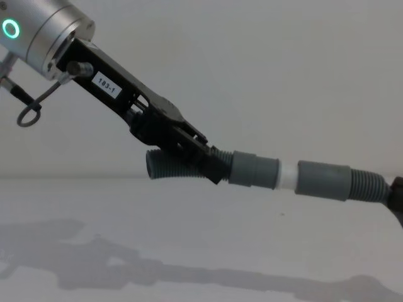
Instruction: Use both hands to pick up one end of the pipe from the table, align the ends, and insert them.
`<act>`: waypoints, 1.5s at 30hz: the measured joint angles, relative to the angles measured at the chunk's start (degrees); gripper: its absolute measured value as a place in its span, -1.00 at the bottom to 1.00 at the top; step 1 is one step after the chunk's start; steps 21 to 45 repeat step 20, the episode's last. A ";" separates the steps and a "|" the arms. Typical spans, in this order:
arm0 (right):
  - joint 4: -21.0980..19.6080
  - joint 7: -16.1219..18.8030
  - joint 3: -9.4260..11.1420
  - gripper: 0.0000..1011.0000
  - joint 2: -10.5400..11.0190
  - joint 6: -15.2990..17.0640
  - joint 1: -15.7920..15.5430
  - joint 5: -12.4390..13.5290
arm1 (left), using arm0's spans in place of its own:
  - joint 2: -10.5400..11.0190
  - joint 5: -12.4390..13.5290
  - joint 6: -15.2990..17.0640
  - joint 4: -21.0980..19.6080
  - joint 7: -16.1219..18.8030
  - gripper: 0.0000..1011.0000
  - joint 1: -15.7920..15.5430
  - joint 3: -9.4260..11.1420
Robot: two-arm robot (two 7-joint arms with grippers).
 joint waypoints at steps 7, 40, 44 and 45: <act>-0.04 0.06 0.03 -0.97 0.03 0.00 -0.03 0.06 | -0.03 -0.02 -0.01 0.04 0.07 -0.42 0.00 0.04; -0.07 0.15 0.03 -0.97 0.07 0.00 -0.06 0.14 | -0.08 -0.01 -0.01 0.05 0.15 -0.42 0.00 0.07; -0.07 0.15 0.03 -0.97 0.07 0.00 -0.06 0.14 | -0.08 -0.01 -0.01 0.05 0.15 -0.42 0.00 0.07; -0.07 0.15 0.03 -0.97 0.07 0.00 -0.06 0.14 | -0.08 -0.01 -0.01 0.05 0.15 -0.42 0.00 0.07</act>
